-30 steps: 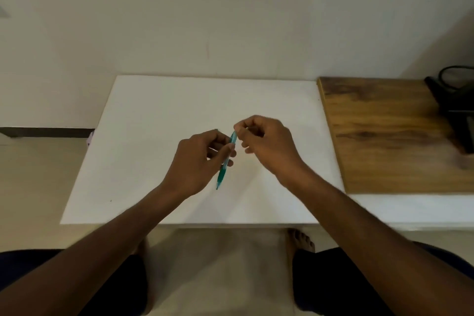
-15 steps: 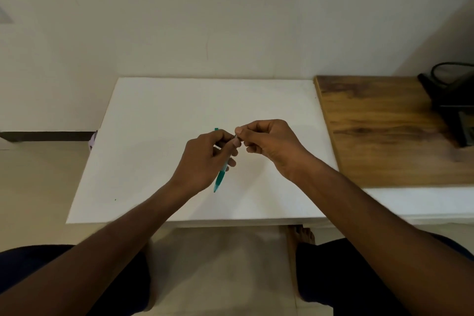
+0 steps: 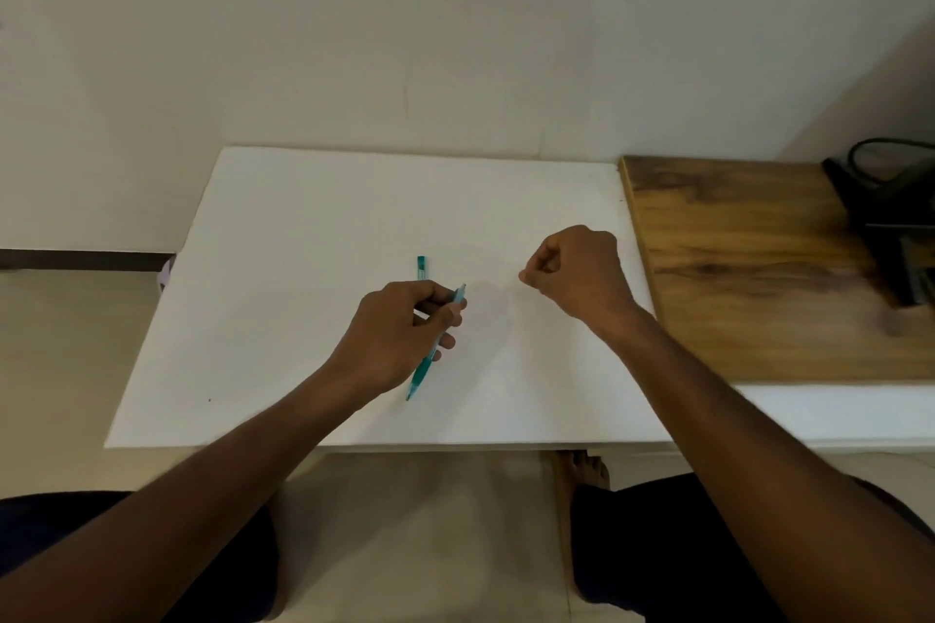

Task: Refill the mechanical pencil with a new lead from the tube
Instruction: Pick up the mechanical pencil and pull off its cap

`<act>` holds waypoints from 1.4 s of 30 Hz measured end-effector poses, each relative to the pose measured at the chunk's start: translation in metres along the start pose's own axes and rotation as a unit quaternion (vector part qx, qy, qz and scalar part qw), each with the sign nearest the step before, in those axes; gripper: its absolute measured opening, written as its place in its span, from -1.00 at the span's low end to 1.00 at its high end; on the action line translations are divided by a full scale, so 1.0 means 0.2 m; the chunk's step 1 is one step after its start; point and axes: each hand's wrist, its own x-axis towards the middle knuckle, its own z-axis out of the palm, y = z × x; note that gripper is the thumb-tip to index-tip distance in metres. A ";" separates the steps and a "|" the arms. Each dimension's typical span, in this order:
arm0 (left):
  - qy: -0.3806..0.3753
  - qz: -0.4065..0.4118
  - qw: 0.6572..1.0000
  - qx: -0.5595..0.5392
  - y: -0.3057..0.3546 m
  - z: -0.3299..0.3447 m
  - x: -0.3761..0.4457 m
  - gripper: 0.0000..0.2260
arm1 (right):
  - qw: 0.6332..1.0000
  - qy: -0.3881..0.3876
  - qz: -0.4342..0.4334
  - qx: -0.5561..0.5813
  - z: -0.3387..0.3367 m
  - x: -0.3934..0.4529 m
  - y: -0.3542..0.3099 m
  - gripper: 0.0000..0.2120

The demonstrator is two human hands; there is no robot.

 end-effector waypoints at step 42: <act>0.036 0.011 0.998 -0.046 0.01 0.01 0.00 -0.90 | 0.899 -0.066 0.078 0.427 -0.11 -0.02 -0.15 -0.99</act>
